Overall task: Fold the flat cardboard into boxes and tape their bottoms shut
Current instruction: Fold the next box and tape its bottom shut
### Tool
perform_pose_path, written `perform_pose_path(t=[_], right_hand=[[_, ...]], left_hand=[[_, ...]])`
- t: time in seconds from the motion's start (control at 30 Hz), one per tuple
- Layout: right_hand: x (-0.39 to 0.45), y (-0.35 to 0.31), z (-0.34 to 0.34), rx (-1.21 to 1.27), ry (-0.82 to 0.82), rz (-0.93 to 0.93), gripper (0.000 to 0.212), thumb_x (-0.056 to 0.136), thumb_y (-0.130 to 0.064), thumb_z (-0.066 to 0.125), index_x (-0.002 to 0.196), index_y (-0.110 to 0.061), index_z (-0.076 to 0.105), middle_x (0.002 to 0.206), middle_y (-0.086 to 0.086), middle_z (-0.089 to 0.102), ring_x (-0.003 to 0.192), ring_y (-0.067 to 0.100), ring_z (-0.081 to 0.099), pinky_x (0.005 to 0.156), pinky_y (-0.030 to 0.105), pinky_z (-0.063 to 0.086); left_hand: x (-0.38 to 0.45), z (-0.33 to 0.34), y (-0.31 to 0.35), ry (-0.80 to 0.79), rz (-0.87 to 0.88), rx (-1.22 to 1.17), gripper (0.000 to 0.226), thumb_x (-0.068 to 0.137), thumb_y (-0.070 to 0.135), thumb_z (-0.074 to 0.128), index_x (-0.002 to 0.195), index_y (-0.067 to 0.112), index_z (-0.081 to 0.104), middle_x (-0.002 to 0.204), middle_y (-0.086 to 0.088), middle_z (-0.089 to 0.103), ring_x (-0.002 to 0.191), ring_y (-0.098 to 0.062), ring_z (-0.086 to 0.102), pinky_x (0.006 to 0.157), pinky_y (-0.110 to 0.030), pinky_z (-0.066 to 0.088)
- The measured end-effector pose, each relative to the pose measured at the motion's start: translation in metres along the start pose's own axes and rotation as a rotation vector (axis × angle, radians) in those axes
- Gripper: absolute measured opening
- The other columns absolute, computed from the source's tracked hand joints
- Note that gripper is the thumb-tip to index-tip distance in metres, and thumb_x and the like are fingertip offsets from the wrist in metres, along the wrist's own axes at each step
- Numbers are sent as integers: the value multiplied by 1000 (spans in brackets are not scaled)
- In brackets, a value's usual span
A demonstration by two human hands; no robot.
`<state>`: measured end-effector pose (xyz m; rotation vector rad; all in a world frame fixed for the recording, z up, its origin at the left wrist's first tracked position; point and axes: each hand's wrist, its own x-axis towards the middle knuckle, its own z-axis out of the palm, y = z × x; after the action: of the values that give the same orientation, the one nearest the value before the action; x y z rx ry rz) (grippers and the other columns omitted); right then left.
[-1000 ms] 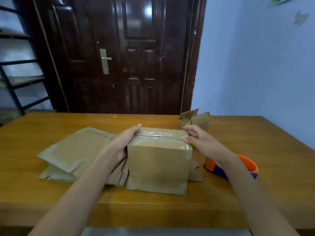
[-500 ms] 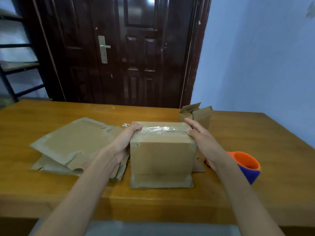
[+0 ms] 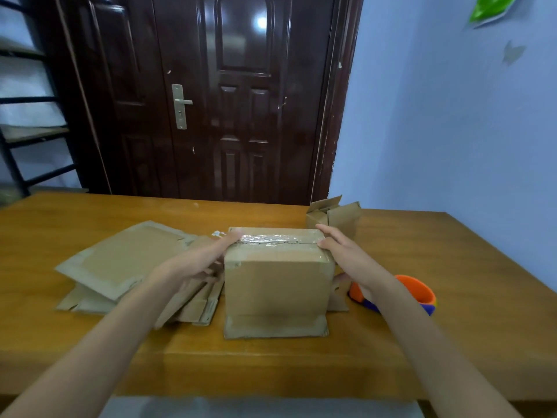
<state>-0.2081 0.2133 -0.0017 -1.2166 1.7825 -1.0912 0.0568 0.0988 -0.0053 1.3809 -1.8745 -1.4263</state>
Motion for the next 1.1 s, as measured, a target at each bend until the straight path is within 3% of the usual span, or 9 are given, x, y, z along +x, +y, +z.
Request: perform_pose_path(t=[0.1,0.2,0.37,0.57,0.77,0.93,1.1], right_hand=[[2,-8,-5,-55,-10,52,24,108,-40,49,131,-40,54,118,-8,64,103,13,65,85,42,64],[6,-14,4,-132,9,93,25,103,-48,55,123,-33,52,116,-1,65,101,16,65,69,33,58],[13,-11,12,-195,56,98,37,95,-60,65,113,-33,48,107,-6,64,94,13,66,68,31,56],[11,-8,15,-206,79,67,49,94,-64,64,125,-31,47,109,-8,62,93,12,64,65,28,52],[12,-5,15,-169,66,69,45,95,-62,65,123,-30,48,110,-6,64,95,13,66,68,29,53],[11,-5,14,-134,64,68,42,96,-59,66,123,-30,50,112,-4,65,97,15,66,70,30,55],[12,-3,14,-125,70,70,42,95,-60,66,123,-31,51,113,-4,65,100,15,65,82,35,58]], left_hand=[[-1,-7,3,-16,-10,26,66,90,78,56,110,19,78,102,-8,80,100,-24,75,81,-34,65],[3,3,13,3,-33,24,68,85,75,66,115,14,69,98,-11,79,92,-19,75,68,-30,62],[11,12,17,85,-88,87,72,78,72,76,119,14,59,103,-8,77,91,-22,77,77,-41,67],[20,12,10,70,-99,74,84,69,81,75,121,18,56,103,-10,78,91,-25,78,83,-51,65],[24,12,6,59,-100,77,73,79,76,71,122,20,55,108,-9,76,94,-25,77,84,-48,65],[20,15,11,58,-98,72,69,90,68,66,134,18,50,107,-10,75,90,-22,76,68,-32,64],[16,15,12,52,-89,67,68,92,67,64,137,19,46,107,-9,74,89,-20,75,68,-31,63]])
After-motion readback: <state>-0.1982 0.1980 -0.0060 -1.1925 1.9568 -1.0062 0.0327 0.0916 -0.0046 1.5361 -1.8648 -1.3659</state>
